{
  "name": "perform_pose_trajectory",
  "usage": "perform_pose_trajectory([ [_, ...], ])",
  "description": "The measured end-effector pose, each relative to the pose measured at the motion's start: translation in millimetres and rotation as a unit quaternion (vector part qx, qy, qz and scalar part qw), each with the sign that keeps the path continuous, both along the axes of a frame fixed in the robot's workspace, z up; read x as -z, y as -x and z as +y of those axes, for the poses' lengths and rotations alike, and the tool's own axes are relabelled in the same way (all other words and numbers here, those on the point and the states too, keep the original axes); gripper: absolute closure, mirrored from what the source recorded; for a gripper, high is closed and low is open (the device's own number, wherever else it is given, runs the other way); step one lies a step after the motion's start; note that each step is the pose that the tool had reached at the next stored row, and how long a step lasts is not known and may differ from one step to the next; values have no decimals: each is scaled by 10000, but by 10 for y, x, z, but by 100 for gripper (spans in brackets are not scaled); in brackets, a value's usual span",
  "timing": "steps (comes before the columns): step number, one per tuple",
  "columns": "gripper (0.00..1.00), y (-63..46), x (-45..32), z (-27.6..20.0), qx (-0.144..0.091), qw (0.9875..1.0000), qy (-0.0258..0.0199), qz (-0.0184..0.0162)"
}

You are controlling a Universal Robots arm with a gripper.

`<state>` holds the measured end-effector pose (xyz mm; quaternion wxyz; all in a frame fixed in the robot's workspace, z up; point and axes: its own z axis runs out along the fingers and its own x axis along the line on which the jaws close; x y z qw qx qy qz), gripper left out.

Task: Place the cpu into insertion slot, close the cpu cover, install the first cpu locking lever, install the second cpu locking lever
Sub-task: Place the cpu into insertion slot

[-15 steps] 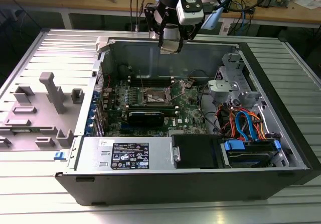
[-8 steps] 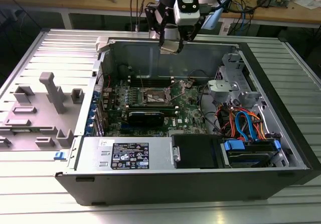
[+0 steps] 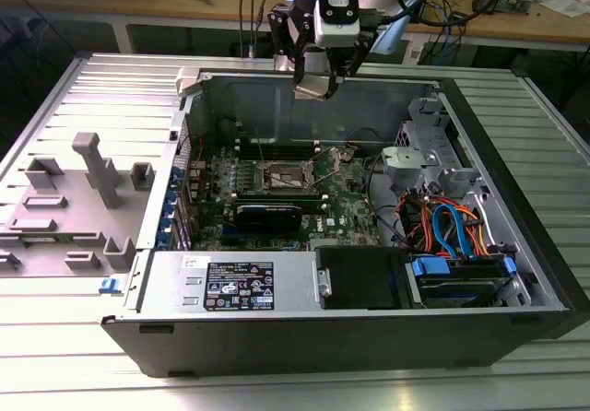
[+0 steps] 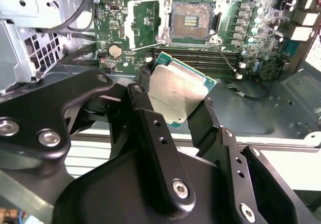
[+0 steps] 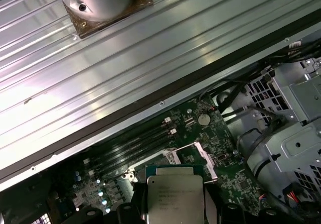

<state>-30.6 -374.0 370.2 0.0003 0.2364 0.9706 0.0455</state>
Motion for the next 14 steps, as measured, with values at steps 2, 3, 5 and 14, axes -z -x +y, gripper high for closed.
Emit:
perform_pose_trajectory([
  [2, 46, 0, 0, -1, 6, 10000, 0, 0],
  [3, 46, 0, -1, -2, 10, 10000, 1, 0],
  [5, 46, 0, -1, -2, 15, 10000, 1, 0],
  [14, 46, 0, -1, -11, 18, 10000, 1, 0],
])
